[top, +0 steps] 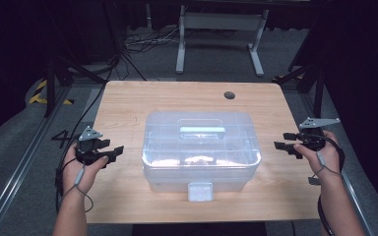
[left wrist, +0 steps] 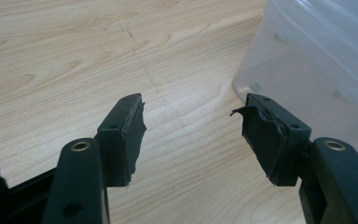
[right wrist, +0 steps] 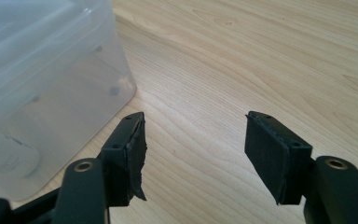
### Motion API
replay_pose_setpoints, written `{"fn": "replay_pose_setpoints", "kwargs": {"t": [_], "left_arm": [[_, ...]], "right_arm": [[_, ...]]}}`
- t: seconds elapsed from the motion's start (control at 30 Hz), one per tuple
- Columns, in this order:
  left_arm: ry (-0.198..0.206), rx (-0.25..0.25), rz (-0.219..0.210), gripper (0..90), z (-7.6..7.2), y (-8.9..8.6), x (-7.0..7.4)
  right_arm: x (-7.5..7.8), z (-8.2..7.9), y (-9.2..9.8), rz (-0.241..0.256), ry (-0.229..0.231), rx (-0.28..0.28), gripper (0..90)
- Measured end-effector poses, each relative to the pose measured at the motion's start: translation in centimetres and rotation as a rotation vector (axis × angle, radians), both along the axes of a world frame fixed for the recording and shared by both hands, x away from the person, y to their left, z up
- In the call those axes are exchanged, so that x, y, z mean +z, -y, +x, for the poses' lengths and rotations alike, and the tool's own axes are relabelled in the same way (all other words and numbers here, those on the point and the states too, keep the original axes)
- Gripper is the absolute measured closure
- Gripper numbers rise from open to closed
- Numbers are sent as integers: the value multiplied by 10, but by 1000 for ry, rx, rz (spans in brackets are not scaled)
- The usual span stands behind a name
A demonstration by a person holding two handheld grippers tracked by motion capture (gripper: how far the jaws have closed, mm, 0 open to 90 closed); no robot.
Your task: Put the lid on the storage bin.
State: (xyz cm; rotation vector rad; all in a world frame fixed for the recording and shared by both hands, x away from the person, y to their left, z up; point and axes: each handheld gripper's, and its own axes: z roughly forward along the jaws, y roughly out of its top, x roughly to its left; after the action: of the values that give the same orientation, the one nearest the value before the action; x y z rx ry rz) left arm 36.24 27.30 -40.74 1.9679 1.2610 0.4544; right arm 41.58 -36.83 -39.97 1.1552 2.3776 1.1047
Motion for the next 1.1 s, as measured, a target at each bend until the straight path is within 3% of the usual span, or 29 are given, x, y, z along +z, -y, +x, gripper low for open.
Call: {"fn": "replay_pose_setpoints", "kwargs": {"t": [0.2, 0.57, 0.67, 0.8, 0.87, 0.9, 1.1], "left_arm": [[-16, 12, 23, 377, 2, 0, -8], [-42, 16, 60, 371, 5, 7, -25], [-64, 12, 67, 370, 5, 9, -32], [-122, 7, 115, 373, 7, 13, -36], [-130, 15, 116, 373, 7, 14, -37], [-138, 18, 112, 374, 6, 16, -38], [-123, 30, 94, 367, 6, 14, -46]], "right_arm": [[-14, 7, -2, 3, 14, 11, 361], [-44, 17, -5, 25, -10, 14, 299], [-52, 20, -5, 24, -13, 14, 296], [-63, 21, -7, 31, -17, 17, 295], [-65, 21, -7, 31, -19, 15, 296], [-70, 21, -9, 31, 3, 15, 295], [-76, 21, -11, 32, -9, 10, 295]]}}
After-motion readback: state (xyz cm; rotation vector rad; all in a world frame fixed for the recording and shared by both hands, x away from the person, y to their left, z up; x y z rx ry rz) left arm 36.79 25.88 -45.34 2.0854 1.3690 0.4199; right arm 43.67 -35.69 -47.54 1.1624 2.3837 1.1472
